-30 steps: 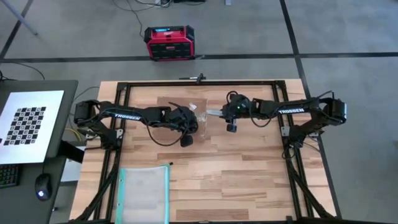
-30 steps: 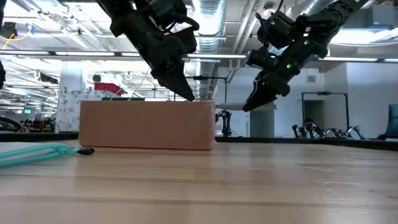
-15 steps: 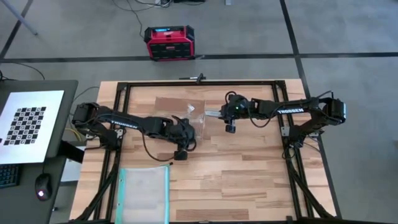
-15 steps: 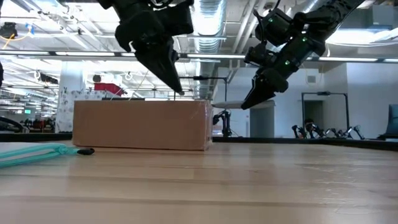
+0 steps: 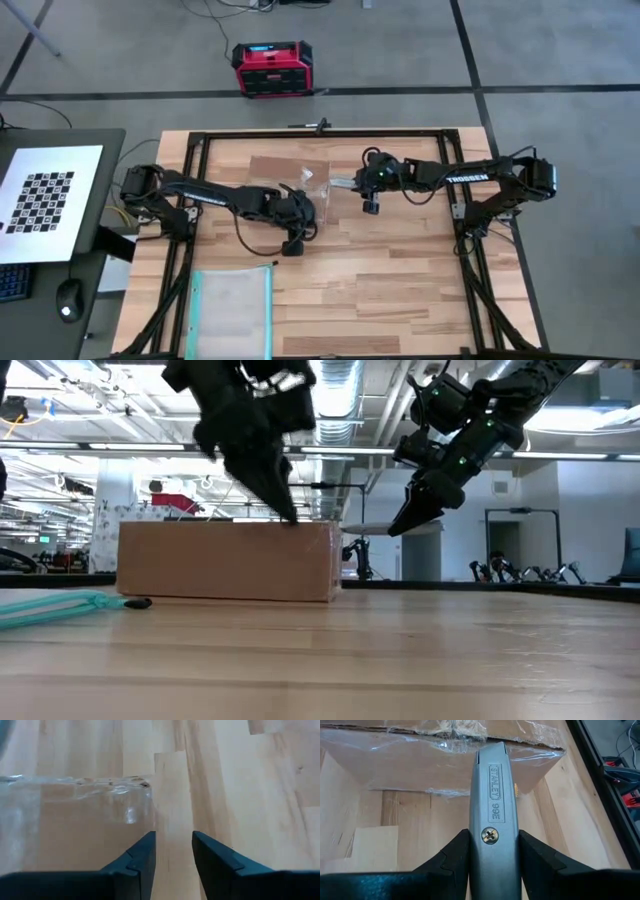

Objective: Unpack boxes
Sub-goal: Open the cardboard box using the gray cutter

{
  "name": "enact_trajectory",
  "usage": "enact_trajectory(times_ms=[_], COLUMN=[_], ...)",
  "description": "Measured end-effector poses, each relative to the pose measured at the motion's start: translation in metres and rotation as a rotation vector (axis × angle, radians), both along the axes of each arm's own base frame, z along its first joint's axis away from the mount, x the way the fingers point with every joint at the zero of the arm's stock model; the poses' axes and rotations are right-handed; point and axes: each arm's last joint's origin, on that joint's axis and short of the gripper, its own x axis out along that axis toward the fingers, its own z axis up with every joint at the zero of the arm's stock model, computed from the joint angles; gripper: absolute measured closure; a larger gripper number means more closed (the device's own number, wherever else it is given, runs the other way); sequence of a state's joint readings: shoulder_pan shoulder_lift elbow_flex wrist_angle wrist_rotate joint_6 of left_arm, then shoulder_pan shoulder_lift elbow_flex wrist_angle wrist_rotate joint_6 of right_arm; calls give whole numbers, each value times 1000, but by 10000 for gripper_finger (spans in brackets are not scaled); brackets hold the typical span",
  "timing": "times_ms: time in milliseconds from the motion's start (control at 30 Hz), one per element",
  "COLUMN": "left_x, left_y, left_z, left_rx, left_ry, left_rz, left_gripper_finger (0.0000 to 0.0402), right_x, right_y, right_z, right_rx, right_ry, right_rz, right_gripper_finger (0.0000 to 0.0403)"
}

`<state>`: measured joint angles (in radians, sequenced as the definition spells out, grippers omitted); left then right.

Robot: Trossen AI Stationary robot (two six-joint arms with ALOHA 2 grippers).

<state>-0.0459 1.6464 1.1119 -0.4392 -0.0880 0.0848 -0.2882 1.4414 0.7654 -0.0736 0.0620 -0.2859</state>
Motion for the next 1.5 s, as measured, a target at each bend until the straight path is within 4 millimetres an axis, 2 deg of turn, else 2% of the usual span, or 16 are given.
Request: enact_trajectory(times_ms=[100, 267, 733, 1067, 1333, 1400, 1500], left_x=[7, 14, 19, 23, 25, 22, 11], left_y=[3, 8, 25, 30, 29, 27, 23], left_z=[-9, -18, -16, -12, -8, -4, 13], left_rx=[31, 82, 54, 80, 51, 39, 18], left_ry=[9, 3, -62, -129, -165, -159, -148], left_rz=[-29, 16, 98, 151, 162, 170, 180], left_gripper_finger=[295, 297, 298, 298, 297, 297, 297], right_x=[0, 0, -2, 4, 8, 6, 0], right_y=[0, -1, 10, 22, 34, 36, 37], right_z=[1, 0, -1, 28, 40, 44, 56], right_rx=[-1, -5, -1, 66, 69, 89, 113], right_ry=[-1, 10, 86, 205, 235, 264, 276], right_rz=[-2, -11, 11, 145, 155, 139, 102], right_gripper_finger=[279, 279, 279, 279, 279, 279, 279])
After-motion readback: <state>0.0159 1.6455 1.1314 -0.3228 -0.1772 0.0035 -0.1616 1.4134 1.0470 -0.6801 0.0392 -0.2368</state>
